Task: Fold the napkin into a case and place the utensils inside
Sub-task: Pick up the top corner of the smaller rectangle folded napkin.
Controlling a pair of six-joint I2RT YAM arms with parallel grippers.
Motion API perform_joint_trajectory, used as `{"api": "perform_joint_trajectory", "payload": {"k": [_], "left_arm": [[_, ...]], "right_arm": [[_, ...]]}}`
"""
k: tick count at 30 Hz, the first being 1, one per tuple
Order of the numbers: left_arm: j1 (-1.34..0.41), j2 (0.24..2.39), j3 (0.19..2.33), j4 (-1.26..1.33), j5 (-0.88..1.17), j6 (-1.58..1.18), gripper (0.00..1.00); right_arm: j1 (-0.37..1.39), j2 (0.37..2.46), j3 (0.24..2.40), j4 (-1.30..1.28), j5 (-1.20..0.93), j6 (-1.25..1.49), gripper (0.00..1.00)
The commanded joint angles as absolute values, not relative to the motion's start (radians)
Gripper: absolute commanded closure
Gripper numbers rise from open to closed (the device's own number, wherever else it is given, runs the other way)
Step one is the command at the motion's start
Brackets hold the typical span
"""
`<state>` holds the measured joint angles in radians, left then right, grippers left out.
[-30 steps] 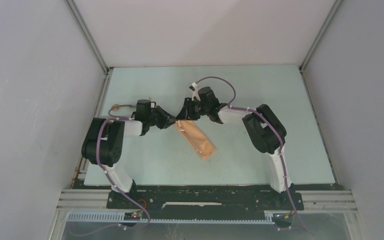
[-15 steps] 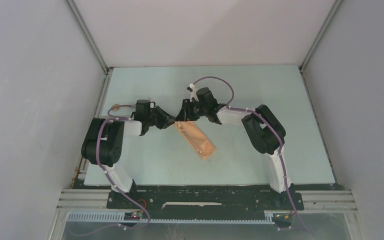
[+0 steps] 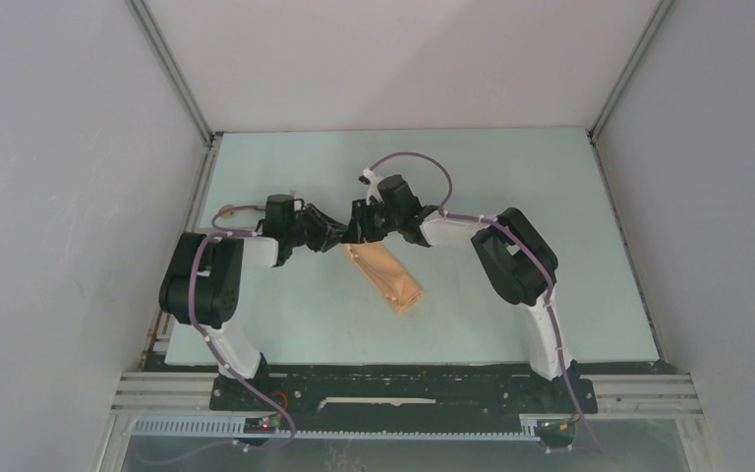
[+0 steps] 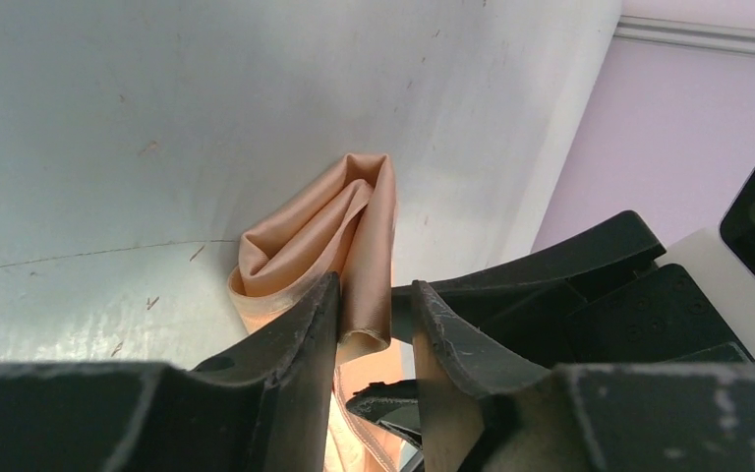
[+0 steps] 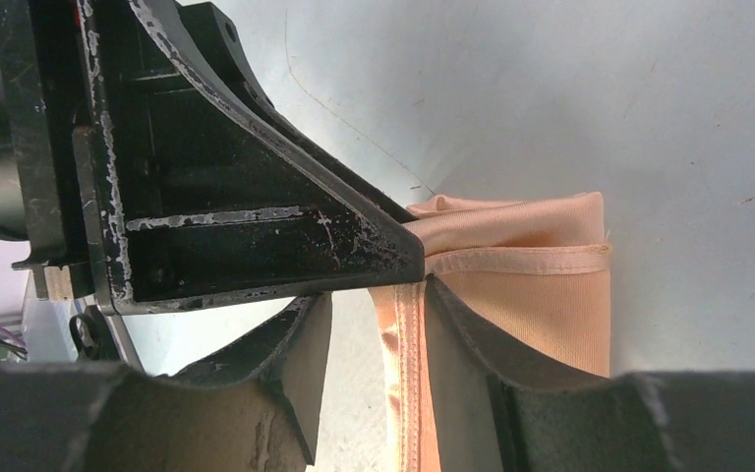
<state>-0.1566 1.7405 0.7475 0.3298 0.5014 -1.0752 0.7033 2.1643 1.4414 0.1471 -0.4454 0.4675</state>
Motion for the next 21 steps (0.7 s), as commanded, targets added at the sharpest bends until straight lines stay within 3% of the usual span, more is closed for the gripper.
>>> {"api": "perform_joint_trajectory", "payload": {"k": [1, 21], "left_arm": [[-0.158, 1.701, 0.734, 0.377, 0.537, -1.099, 0.62], [-0.158, 1.703, 0.709, 0.437, 0.577, -1.144, 0.61]], "right_arm": [[0.715, 2.170, 1.481, 0.158, -0.402, 0.431, 0.53], [0.724, 2.187, 1.506, 0.145, -0.350, 0.404, 0.61]]}}
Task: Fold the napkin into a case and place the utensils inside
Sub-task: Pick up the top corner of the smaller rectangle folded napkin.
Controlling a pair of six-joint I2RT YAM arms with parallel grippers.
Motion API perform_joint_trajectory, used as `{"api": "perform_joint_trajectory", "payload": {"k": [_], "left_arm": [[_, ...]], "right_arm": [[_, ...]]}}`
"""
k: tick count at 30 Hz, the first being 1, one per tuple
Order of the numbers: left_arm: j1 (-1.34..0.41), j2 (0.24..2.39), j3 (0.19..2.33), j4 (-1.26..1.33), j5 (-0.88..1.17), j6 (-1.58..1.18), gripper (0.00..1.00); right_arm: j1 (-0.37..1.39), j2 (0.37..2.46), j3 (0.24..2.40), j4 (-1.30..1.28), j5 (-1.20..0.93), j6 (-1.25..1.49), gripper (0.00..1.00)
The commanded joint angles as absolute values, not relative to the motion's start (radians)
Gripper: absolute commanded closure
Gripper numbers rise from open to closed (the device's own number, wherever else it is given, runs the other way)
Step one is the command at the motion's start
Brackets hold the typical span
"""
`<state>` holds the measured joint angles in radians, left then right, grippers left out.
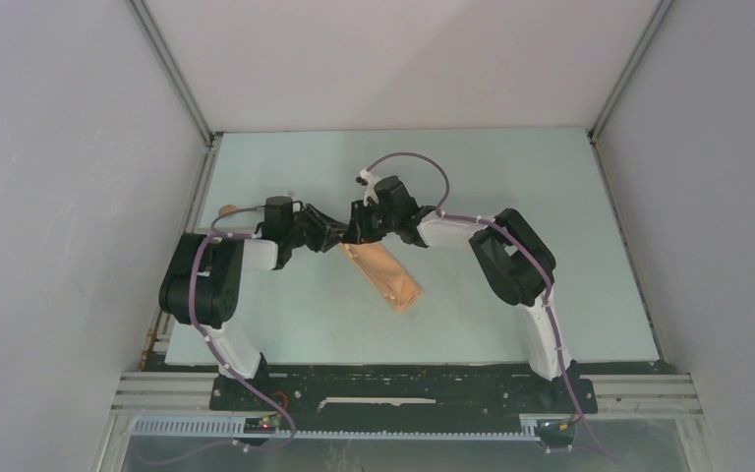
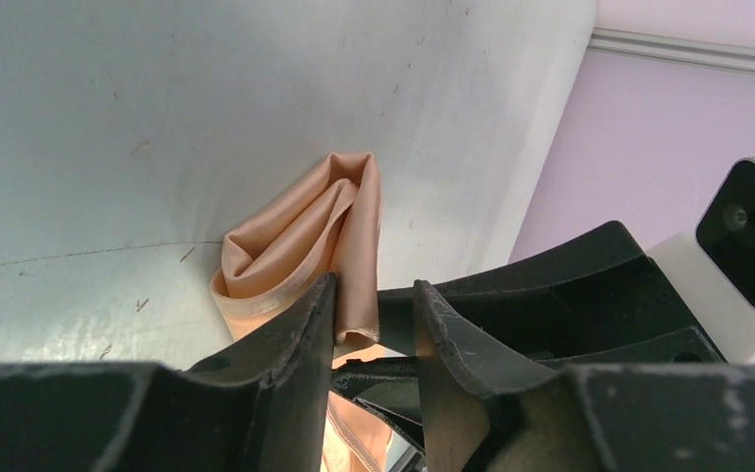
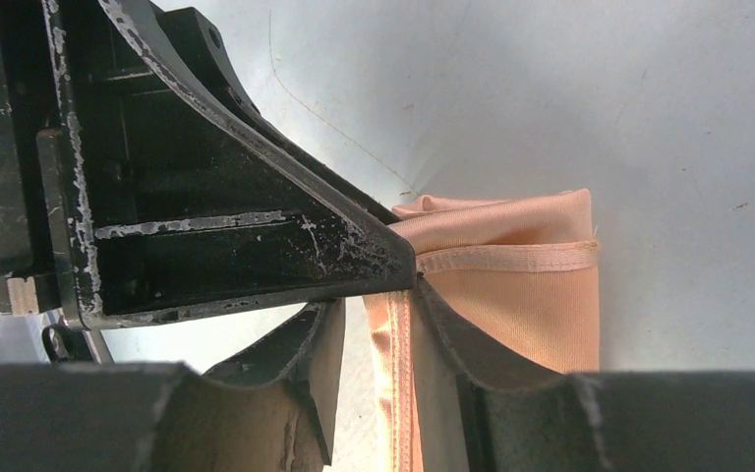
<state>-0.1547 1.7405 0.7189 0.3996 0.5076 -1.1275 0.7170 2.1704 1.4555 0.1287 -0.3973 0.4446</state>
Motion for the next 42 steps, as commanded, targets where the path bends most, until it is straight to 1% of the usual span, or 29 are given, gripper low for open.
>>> {"api": "perform_joint_trajectory", "payload": {"k": [1, 5, 10, 19, 21, 22, 27, 31, 34, 38, 40, 42], "left_arm": [[-0.158, 1.703, 0.709, 0.439, 0.579, -1.145, 0.61], [-0.158, 1.701, 0.710, 0.446, 0.582, -1.149, 0.61], [-0.158, 1.700, 0.709, 0.449, 0.584, -1.151, 0.61], [-0.158, 1.697, 0.705, 0.457, 0.590, -1.155, 0.61], [-0.158, 1.695, 0.704, 0.457, 0.591, -1.155, 0.62], [-0.158, 1.693, 0.703, 0.457, 0.590, -1.152, 0.62], [-0.158, 1.663, 0.706, 0.412, 0.570, -1.104, 0.59], [-0.158, 1.579, 0.718, 0.239, 0.477, -0.982, 0.50], [-0.162, 1.514, 0.727, 0.118, 0.379, -0.903, 0.49], [-0.192, 1.485, 0.743, 0.013, 0.293, -0.821, 0.54], [-0.226, 1.481, 0.754, -0.039, 0.248, -0.791, 0.58], [-0.258, 1.488, 0.768, -0.059, 0.224, -0.775, 0.64]], "right_arm": [[0.726, 2.186, 1.505, 0.144, -0.346, 0.398, 0.60], [0.736, 2.187, 1.509, 0.133, -0.331, 0.374, 0.59], [0.741, 2.187, 1.510, 0.136, -0.318, 0.370, 0.64], [0.741, 2.188, 1.524, 0.135, -0.294, 0.390, 0.89], [0.738, 2.188, 1.526, 0.135, -0.293, 0.400, 0.99], [0.736, 2.187, 1.526, 0.134, -0.294, 0.402, 1.00], [0.724, 2.167, 1.513, 0.129, -0.315, 0.424, 1.00], [0.701, 2.134, 1.494, 0.111, -0.363, 0.472, 1.00], [0.676, 2.118, 1.480, 0.101, -0.399, 0.504, 1.00], [0.645, 2.101, 1.453, 0.124, -0.442, 0.554, 1.00], [0.636, 2.097, 1.450, 0.126, -0.450, 0.564, 1.00], [0.631, 2.092, 1.447, 0.121, -0.449, 0.566, 1.00]]}}
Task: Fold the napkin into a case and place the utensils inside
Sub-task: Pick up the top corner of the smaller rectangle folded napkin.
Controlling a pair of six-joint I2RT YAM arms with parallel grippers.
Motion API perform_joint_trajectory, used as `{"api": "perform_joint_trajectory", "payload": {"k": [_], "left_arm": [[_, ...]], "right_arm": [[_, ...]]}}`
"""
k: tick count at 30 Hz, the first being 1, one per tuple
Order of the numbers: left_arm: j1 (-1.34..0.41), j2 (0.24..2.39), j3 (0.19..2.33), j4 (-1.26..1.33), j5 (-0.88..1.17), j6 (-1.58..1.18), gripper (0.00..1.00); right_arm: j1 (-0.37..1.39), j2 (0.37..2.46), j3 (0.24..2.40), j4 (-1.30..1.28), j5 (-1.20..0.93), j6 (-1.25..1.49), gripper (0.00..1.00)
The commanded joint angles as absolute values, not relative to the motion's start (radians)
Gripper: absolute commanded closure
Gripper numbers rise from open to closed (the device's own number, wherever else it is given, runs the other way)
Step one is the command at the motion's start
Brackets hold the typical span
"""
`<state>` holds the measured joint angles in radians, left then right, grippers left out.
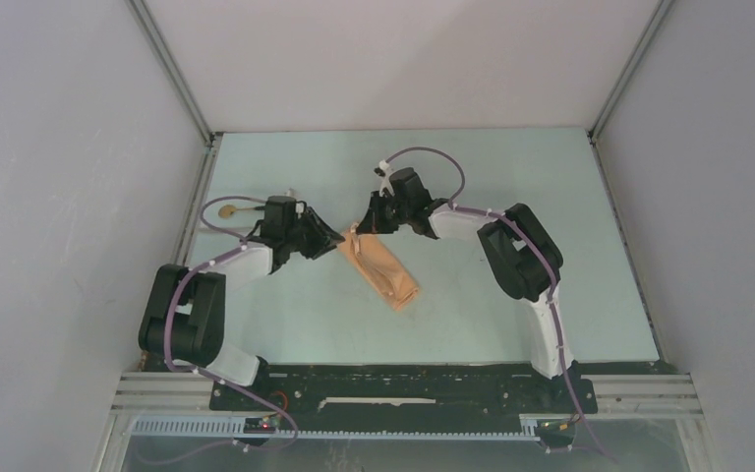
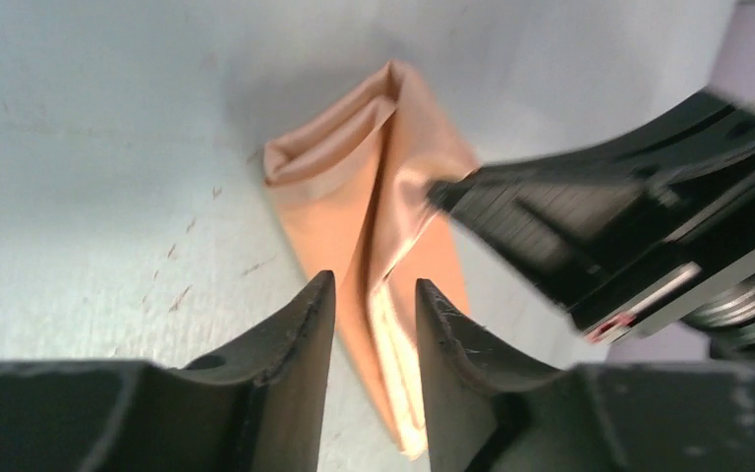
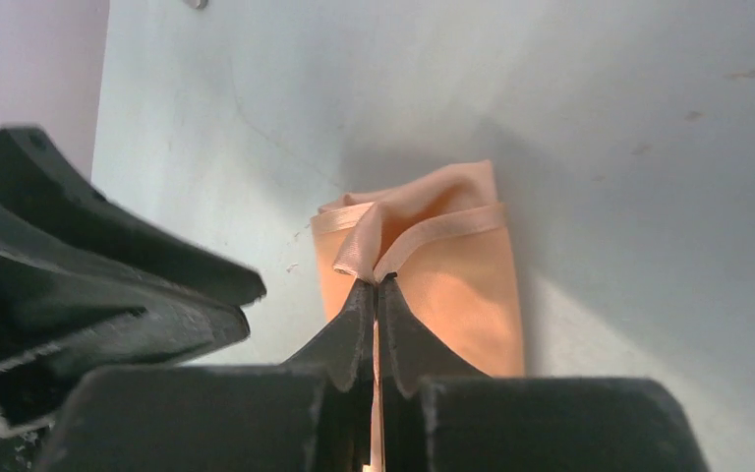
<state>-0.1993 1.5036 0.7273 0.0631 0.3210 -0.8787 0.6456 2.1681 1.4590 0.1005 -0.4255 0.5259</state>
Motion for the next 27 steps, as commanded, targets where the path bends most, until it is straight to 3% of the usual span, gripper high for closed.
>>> {"api": "perform_joint_trajectory", "payload": {"k": [1, 3, 16, 27], "left_arm": [[-0.273, 1.498, 0.789, -0.081, 0.206, -0.761, 0.68], [-0.303, 1.522, 0.832, -0.137, 0.171, -0.731, 0.72], [-0.439, 1.701, 1.116, -0.435, -0.106, -0.599, 0.63], [-0.479, 1.807, 1.247, -0.528, -0.146, -0.570, 0.66]], "right_arm": [[0.629, 2.089, 1.444, 0.120, -0.448, 0.568, 1.00], [0.624, 2.087, 1.439, 0.124, -0.455, 0.577, 1.00], [0.619, 2.089, 1.429, 0.142, -0.467, 0.587, 1.00], [0.620, 2.092, 1.433, 0.149, -0.471, 0.587, 1.00]]}}
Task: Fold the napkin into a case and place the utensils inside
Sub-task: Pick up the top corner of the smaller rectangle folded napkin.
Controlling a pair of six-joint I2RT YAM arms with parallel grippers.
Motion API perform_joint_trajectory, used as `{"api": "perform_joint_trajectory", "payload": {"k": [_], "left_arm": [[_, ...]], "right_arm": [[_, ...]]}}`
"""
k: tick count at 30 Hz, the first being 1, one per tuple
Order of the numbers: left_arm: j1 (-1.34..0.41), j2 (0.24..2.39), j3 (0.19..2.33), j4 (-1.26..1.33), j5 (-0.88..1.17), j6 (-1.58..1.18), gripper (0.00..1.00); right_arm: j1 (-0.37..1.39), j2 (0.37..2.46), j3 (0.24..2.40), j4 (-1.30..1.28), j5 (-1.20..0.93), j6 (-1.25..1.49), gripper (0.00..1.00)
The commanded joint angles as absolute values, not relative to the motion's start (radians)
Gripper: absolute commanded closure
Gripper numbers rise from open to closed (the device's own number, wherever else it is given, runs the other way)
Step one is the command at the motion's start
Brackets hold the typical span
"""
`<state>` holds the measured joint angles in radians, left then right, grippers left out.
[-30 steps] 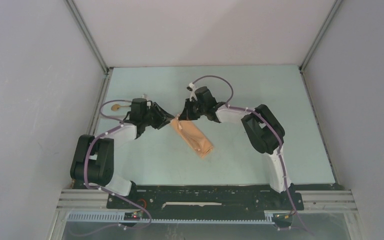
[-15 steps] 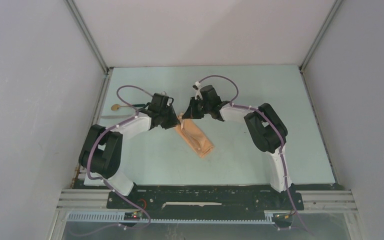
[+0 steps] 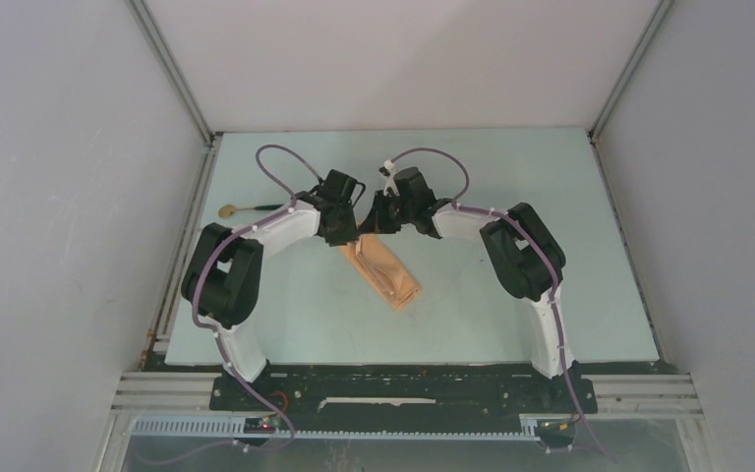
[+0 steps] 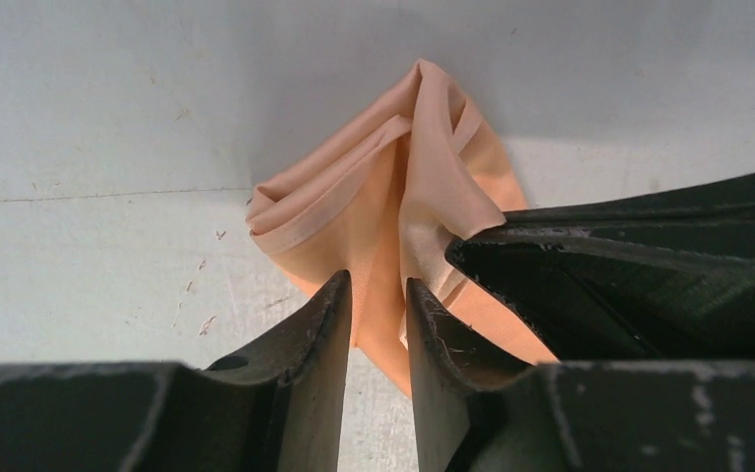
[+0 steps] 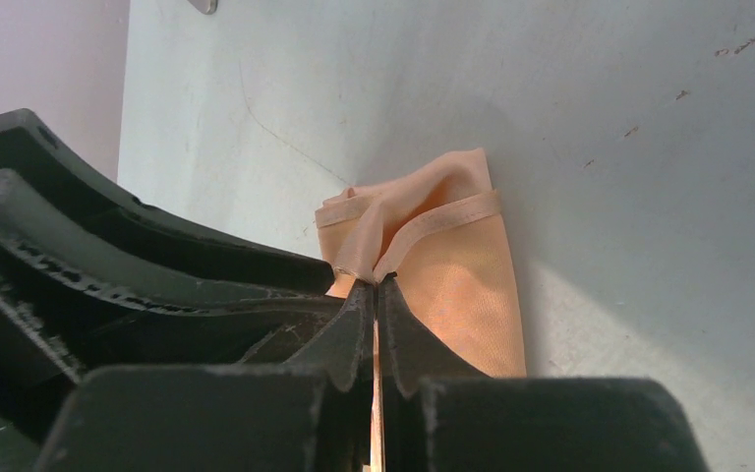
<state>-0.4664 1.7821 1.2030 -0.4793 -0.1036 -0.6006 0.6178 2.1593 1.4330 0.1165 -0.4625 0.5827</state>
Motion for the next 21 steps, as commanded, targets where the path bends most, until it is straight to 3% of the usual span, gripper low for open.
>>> {"api": "perform_joint_trajectory", "payload": {"k": [1, 15, 21], "left_arm": [[-0.482, 1.818, 1.259, -0.536, -0.154, -0.567, 0.66], [-0.489, 1.884, 1.324, -0.585, -0.198, -0.549, 0.75], [-0.492, 1.905, 1.346, -0.601, -0.206, -0.542, 0.69]], "right_arm": [[0.618, 2.093, 1.433, 0.150, -0.471, 0.587, 1.00], [0.626, 2.105, 1.443, 0.146, -0.480, 0.584, 1.00], [0.624, 2.101, 1.443, 0.152, -0.484, 0.583, 1.00]]}}
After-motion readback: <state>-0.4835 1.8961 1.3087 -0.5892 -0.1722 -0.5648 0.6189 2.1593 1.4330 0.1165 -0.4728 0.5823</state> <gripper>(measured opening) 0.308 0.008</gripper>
